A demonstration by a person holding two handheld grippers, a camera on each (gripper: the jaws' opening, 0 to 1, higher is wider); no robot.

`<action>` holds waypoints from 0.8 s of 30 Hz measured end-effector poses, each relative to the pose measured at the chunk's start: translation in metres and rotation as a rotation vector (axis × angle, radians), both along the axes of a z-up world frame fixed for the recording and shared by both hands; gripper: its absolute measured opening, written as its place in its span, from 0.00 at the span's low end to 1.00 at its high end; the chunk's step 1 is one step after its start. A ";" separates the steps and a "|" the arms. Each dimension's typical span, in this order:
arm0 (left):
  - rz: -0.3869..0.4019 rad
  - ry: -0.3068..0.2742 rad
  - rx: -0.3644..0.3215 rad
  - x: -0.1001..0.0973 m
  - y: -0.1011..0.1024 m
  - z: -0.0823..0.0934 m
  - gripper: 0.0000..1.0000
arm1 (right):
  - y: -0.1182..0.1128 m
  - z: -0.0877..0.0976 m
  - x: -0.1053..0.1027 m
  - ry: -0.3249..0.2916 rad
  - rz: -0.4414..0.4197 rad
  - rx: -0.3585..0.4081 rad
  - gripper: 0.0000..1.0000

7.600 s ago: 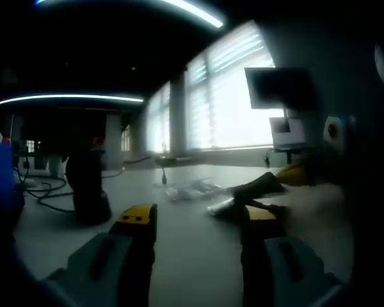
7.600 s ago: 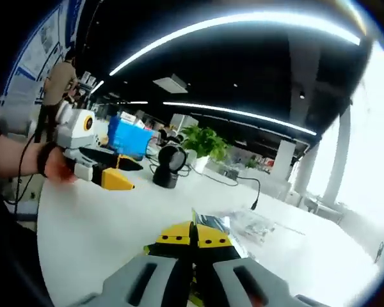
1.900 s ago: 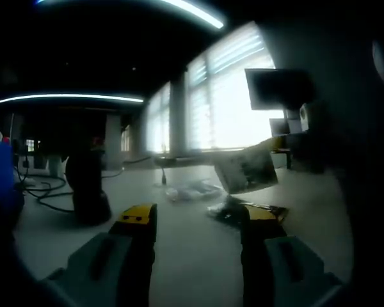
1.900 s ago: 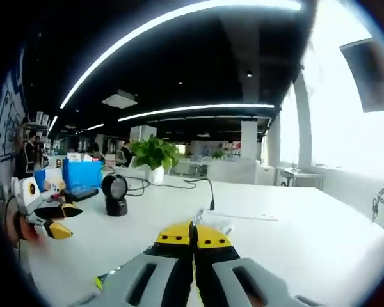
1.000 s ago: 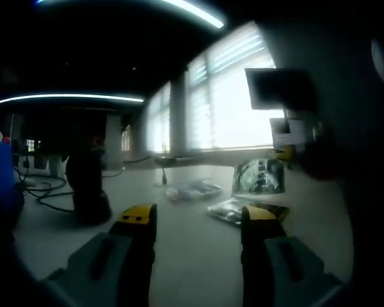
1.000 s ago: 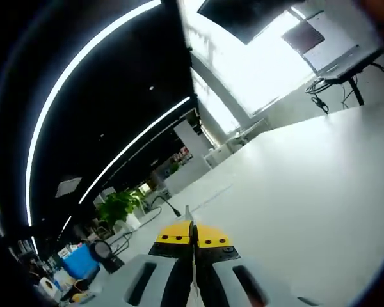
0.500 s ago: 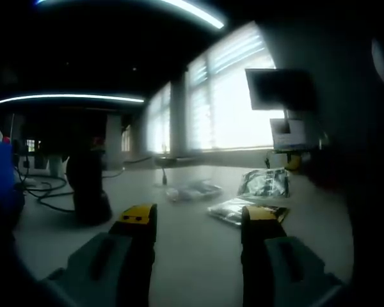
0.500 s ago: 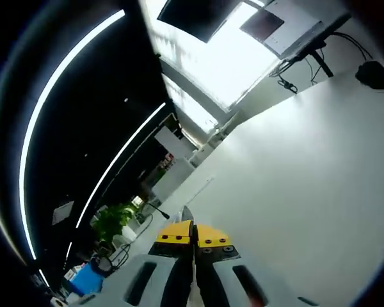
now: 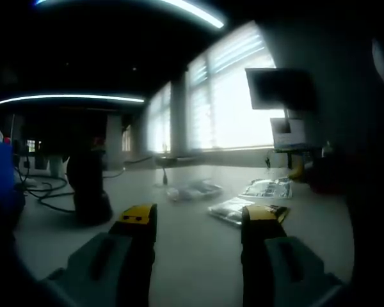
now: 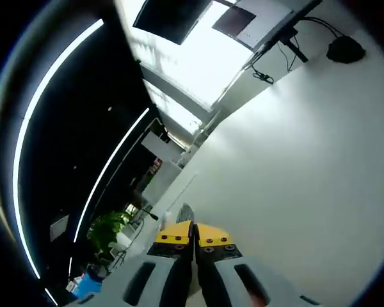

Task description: Clip sheet goods on table flip sheet goods clip sheet goods scan sheet goods put sheet goods back to table

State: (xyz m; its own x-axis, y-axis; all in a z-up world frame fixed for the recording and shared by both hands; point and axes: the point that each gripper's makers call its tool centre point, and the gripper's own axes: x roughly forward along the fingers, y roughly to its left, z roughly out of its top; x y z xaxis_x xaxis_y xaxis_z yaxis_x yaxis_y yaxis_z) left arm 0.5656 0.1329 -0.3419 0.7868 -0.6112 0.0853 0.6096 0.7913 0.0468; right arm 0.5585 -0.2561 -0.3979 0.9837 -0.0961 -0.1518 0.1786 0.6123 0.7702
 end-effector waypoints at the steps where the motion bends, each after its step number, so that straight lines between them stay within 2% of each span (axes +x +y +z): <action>1: 0.001 0.000 0.000 0.000 0.000 0.000 0.46 | 0.000 0.001 0.000 -0.005 0.003 -0.011 0.04; 3: 0.000 0.000 0.001 0.000 0.000 0.000 0.46 | 0.000 0.004 0.000 -0.009 0.008 -0.048 0.13; 7: -0.002 0.000 0.000 0.000 0.000 0.000 0.46 | 0.002 0.006 0.000 -0.018 0.018 -0.053 0.22; 12: -0.002 -0.001 0.001 0.000 0.000 0.000 0.46 | 0.006 0.013 0.002 -0.035 0.030 -0.075 0.43; 14: -0.002 -0.002 0.000 -0.001 0.000 0.000 0.46 | 0.008 0.016 0.003 -0.044 0.046 -0.085 0.47; 18: -0.001 -0.002 -0.001 0.000 0.000 0.000 0.46 | 0.011 0.024 0.009 -0.059 0.091 -0.202 0.56; 19: -0.002 -0.002 -0.001 -0.001 0.000 0.000 0.46 | 0.011 0.027 0.010 -0.055 0.104 -0.270 0.59; 21: -0.003 -0.002 -0.001 -0.001 0.000 0.000 0.46 | 0.016 0.033 0.011 -0.068 0.108 -0.265 0.60; 24: -0.003 -0.003 -0.003 -0.001 0.000 0.001 0.46 | 0.017 0.037 0.011 -0.071 0.120 -0.322 0.61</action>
State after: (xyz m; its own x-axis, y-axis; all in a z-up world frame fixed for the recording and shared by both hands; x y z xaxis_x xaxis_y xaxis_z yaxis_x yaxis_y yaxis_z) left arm 0.5648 0.1327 -0.3413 0.7849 -0.6132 0.0890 0.6117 0.7897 0.0466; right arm 0.5697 -0.2389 -0.3606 0.9979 -0.0105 -0.0634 0.0433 0.8392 0.5421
